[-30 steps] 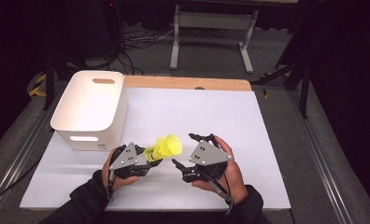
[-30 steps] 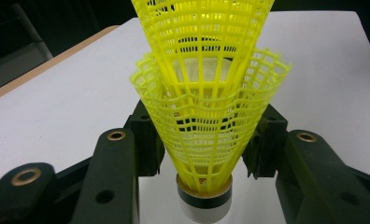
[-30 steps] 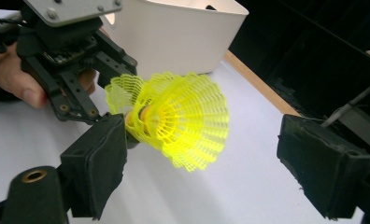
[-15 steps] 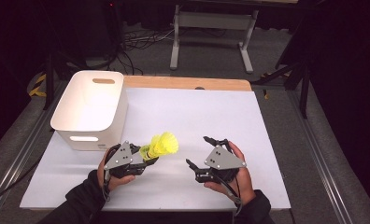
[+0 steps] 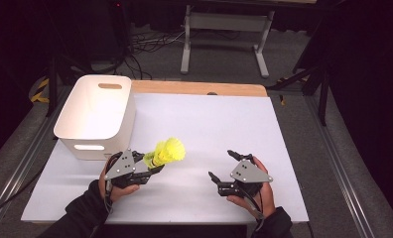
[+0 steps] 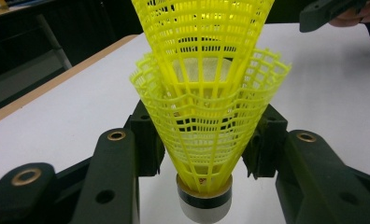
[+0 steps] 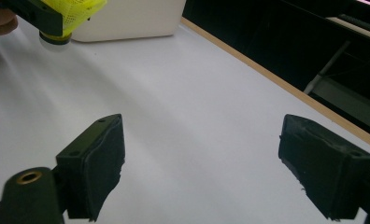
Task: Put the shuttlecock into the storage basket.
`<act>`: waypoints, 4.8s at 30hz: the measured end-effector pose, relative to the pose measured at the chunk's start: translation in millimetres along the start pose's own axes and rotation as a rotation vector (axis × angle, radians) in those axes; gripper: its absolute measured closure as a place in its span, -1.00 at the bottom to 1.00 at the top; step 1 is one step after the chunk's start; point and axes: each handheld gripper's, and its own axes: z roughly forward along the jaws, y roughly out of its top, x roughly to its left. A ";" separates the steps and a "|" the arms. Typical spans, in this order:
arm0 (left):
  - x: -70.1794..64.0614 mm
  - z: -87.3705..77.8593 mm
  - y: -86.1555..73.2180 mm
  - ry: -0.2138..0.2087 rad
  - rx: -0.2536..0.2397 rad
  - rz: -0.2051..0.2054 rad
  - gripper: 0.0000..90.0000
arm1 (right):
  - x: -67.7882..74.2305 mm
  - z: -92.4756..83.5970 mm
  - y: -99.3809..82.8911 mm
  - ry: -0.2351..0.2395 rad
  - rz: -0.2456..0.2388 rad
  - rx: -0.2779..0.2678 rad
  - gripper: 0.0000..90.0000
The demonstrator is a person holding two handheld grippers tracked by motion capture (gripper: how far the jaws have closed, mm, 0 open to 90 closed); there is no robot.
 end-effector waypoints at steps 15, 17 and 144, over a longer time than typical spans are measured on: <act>9.9 -20.0 5.4 0.050 -0.038 -0.005 0.24 | -2.0 4.1 -17.5 0.000 0.015 0.033 -0.66; 12.1 -23.0 5.9 0.059 -0.047 -0.008 0.24 | -1.8 5.6 -18.3 0.004 0.015 0.037 -0.66; 130.8 -126.9 62.0 0.274 -0.054 -0.173 0.23 | -5.7 22.3 -28.9 0.073 0.052 0.098 -0.66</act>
